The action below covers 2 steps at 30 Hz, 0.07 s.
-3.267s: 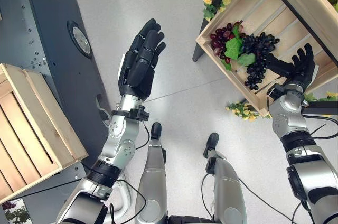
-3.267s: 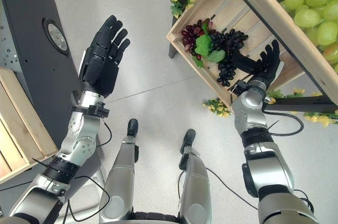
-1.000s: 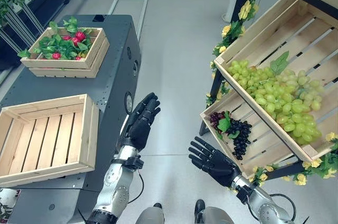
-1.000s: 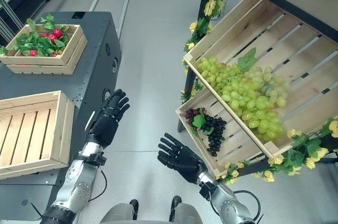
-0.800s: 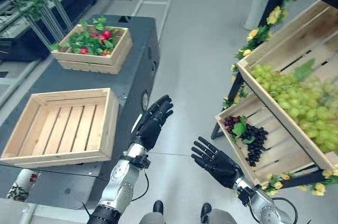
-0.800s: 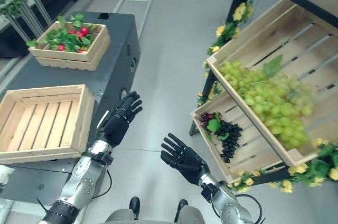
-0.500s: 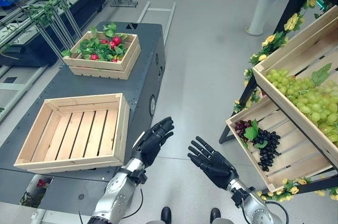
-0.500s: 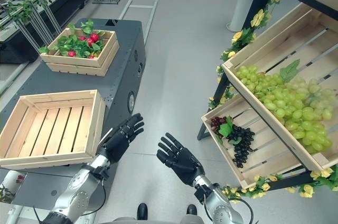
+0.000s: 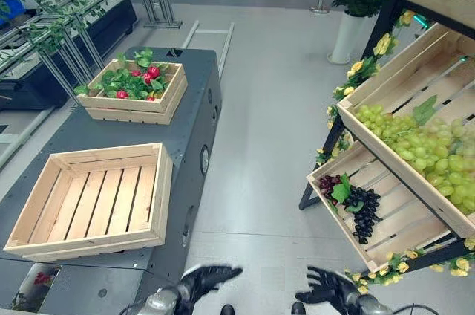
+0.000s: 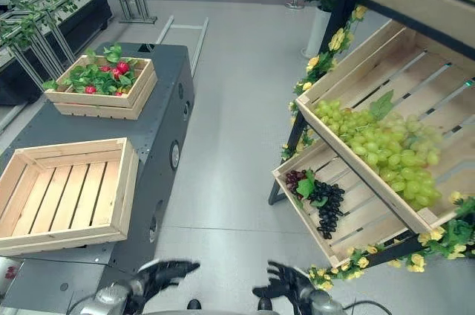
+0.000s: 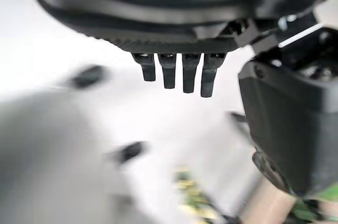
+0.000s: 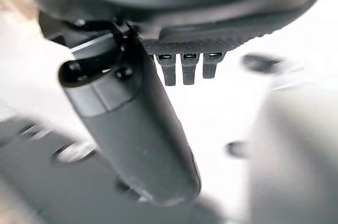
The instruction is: Pick up the fruits from the basket on one side to the basket on the other side
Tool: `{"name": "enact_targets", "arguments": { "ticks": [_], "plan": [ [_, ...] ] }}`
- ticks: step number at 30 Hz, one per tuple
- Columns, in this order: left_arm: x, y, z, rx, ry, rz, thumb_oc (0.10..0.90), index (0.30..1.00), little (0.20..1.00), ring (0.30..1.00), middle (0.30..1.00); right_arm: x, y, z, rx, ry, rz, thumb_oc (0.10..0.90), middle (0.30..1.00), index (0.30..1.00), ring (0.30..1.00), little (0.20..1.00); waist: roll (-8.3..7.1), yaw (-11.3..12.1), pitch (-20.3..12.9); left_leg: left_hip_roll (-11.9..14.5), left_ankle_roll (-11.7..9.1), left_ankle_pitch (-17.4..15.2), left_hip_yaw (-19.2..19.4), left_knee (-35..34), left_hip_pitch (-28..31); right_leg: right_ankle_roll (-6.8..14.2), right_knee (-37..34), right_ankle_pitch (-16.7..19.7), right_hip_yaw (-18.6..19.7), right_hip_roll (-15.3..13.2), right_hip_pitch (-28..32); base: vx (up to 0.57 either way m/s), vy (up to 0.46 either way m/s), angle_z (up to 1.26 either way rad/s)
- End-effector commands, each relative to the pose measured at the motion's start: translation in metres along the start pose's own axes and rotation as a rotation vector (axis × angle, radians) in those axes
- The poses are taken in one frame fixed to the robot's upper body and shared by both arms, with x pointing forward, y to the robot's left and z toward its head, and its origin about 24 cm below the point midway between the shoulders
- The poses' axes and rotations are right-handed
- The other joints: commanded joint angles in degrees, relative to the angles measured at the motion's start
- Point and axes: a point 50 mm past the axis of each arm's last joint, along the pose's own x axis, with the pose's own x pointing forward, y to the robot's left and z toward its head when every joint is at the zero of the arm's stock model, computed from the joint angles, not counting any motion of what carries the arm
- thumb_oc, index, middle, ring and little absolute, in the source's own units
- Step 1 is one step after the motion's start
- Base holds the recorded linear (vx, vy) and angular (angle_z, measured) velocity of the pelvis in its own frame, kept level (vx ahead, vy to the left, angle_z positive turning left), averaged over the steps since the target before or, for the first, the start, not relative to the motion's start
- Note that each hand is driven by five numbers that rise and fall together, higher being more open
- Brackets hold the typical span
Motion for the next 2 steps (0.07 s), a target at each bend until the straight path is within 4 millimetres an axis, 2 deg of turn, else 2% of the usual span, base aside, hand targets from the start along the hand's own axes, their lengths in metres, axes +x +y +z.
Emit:
{"name": "enact_targets", "arguments": {
  "ticks": [1,2],
  "plan": [
    [0.0078,0.0040,0.0341,-0.011,-0.109,0.065,0.800,0.900,0.900,0.900,0.900,0.0051,-0.0033,0.0232,-0.009,-0.051,-0.066,0.800,0.900,0.900,0.900,0.900,1.77,1.02,-0.48,2.52,-1.26,-4.87,-1.11,1.75,0.65,0.08,1.19,2.16,0.12,-0.02,-2.05,0.05,-0.035,-0.04],
    [0.0087,0.0023,0.0270,-0.035,-0.085,0.099,0.800,0.900,0.900,0.900,0.900,0.0051,-0.0032,0.0137,0.016,-0.019,-0.088,0.800,0.900,0.900,0.900,0.900,1.80,1.05,-0.52,2.69,-1.37,-4.85,-1.17,1.47,0.94,-0.10,1.00,1.97,0.07,0.13,-1.64,0.04,-0.030,-0.05]
  ]
}}
